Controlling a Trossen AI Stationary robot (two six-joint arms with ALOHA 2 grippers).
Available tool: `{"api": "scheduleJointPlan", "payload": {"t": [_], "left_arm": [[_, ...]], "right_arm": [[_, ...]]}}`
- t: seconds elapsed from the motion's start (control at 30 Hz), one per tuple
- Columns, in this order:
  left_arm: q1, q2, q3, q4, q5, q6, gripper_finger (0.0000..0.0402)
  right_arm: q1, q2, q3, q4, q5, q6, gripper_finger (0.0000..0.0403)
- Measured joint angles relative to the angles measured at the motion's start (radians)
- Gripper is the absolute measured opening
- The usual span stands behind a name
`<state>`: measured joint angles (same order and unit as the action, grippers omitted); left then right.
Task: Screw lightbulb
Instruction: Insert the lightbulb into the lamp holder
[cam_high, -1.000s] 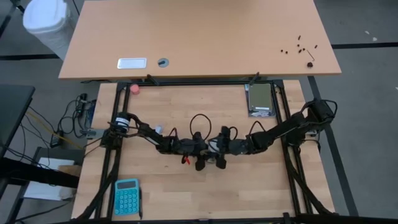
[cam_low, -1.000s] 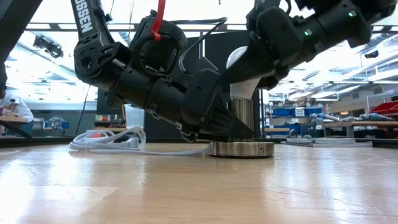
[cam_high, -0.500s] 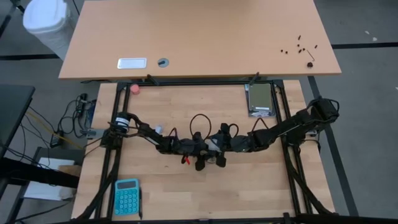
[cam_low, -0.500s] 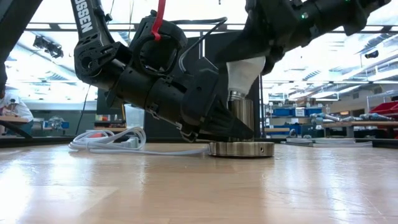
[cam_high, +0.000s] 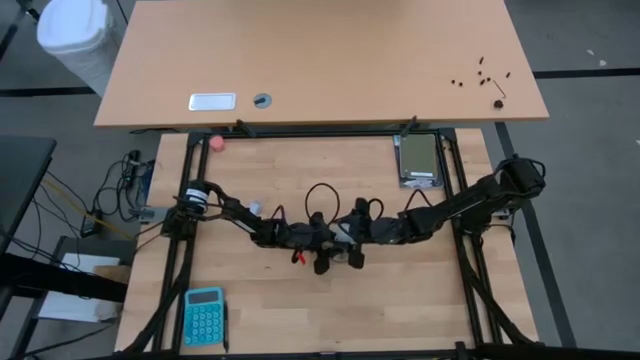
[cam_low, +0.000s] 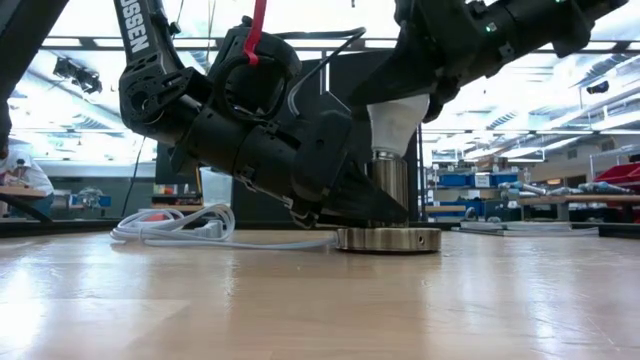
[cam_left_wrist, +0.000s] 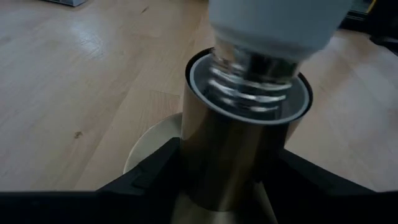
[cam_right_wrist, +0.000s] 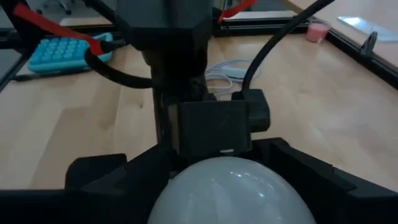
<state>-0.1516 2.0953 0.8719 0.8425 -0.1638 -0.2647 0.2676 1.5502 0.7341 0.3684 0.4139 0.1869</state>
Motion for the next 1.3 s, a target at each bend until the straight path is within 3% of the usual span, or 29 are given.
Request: {"api": "scheduleJointPlan", "payload": {"t": [0.23, 0.43, 0.63, 0.87, 1.03, 1.3], "left_arm": [[0.000, 0.000, 0.000, 0.003, 0.000, -0.001, 0.0213], [0.000, 0.000, 0.000, 0.003, 0.000, -0.001, 0.0213], [0.000, 0.000, 0.000, 0.001, 0.000, -0.001, 0.0213], [0.000, -0.001, 0.000, -0.002, 0.000, 0.012, 0.0213], [0.000, -0.001, 0.000, -0.005, 0.000, 0.025, 0.0213], [0.000, -0.001, 0.000, -0.005, -0.001, 0.025, 0.0213]], "right_arm": [[-0.026, 0.002, 0.000, -0.006, -0.102, -0.003, 0.0299], [-0.040, -0.002, 0.000, -0.017, -0.120, -0.004, 0.0338], [-0.025, -0.099, 0.000, -0.081, -0.082, -0.011, 0.0347], [0.058, -0.254, -0.010, -0.303, 0.016, 0.099, 0.0344], [0.102, -0.285, -0.051, -0.311, 0.092, 0.161, 0.0343], [0.155, -0.232, -0.162, -0.246, 0.071, 0.265, 0.0332]]}}
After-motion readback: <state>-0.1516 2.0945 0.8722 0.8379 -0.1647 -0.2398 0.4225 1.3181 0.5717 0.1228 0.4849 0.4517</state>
